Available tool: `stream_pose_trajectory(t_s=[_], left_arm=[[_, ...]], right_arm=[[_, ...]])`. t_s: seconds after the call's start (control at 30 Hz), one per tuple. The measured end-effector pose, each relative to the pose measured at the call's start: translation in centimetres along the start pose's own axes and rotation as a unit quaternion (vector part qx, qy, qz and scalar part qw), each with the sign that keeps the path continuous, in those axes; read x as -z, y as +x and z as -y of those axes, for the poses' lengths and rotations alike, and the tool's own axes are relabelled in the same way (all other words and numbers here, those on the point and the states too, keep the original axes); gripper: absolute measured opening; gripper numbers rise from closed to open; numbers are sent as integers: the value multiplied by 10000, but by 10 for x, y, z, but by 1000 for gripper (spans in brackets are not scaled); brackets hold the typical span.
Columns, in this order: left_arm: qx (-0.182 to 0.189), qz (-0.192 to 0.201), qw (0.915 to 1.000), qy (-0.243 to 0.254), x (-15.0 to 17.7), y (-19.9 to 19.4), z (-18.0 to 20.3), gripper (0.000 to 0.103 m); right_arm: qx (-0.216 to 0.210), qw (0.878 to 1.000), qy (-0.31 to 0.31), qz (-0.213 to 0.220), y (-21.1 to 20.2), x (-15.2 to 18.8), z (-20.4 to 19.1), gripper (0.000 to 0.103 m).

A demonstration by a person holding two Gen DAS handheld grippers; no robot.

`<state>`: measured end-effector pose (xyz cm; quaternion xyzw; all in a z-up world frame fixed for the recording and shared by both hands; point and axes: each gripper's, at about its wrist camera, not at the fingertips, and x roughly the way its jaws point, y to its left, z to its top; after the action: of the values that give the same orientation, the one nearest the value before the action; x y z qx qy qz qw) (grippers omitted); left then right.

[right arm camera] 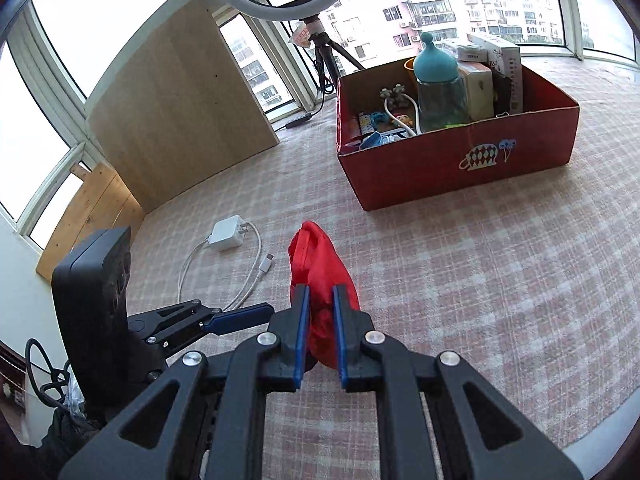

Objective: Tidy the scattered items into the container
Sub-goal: 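Carry the red bag with the right gripper toward the red box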

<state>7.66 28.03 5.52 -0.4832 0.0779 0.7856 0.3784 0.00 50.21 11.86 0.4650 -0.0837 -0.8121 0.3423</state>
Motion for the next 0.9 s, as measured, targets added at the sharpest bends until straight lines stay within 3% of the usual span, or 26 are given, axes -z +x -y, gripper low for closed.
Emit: stream_pose_trajectory(t_s=[0.17, 0.3, 0.37, 0.43, 0.67, 0.8, 0.9], left_arm=[[-114, -83, 9999, -15, 10, 0, 5, 58], [-193, -111, 9997, -104, 14, 2, 5, 58], [-193, -85, 9996, -163, 15, 1, 5, 58], [-181, -62, 9996, -197, 16, 1, 6, 58], [-264, -23, 9994, -200, 21, 4, 11, 58], [-251, -54, 9992, -307, 26, 7, 7, 58], [-295, -93, 9988, -378, 28, 10, 4, 58]], right_arm=[[-411, 9978, -185, -496, -3, 8, 0, 16], [-394, 9937, -721, -758, 0, 11, -12, 19], [-407, 9920, -852, -837, 4, 11, -13, 30], [-371, 9904, -953, -934, 9, 11, -13, 47], [-646, 9858, -1046, -1145, 16, 12, -12, 47], [-966, 9838, -767, -1301, 17, 11, -2, 47], [-880, 9846, -770, -1299, 17, 10, 2, 47]])
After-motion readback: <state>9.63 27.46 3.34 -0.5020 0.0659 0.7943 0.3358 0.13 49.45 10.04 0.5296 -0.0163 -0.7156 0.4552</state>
